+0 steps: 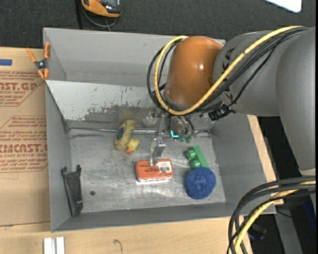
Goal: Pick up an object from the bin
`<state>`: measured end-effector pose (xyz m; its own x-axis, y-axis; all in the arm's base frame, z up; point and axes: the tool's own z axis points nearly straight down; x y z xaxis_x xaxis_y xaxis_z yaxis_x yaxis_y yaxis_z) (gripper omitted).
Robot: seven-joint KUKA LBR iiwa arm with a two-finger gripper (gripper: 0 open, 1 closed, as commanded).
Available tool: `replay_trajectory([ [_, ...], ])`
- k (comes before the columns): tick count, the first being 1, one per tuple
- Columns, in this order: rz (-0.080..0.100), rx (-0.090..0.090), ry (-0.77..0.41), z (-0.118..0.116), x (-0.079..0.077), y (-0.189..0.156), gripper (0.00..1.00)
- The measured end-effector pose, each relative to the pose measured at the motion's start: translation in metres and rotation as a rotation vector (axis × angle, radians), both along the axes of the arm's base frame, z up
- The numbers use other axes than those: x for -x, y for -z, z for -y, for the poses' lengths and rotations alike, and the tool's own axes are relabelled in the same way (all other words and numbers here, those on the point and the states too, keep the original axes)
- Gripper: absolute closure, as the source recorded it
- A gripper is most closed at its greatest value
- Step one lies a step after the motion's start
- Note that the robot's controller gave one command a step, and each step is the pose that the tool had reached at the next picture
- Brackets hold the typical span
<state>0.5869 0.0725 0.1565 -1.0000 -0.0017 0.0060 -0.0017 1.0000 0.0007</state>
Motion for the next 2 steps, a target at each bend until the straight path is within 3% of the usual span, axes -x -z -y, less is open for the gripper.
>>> replay_trajectory([
  [1, 0.007, -0.001, 0.001, 0.0, -0.002, -0.005, 0.0],
  [2, 0.003, 0.002, 0.034, 0.102, 0.073, 0.085, 1.0],
])
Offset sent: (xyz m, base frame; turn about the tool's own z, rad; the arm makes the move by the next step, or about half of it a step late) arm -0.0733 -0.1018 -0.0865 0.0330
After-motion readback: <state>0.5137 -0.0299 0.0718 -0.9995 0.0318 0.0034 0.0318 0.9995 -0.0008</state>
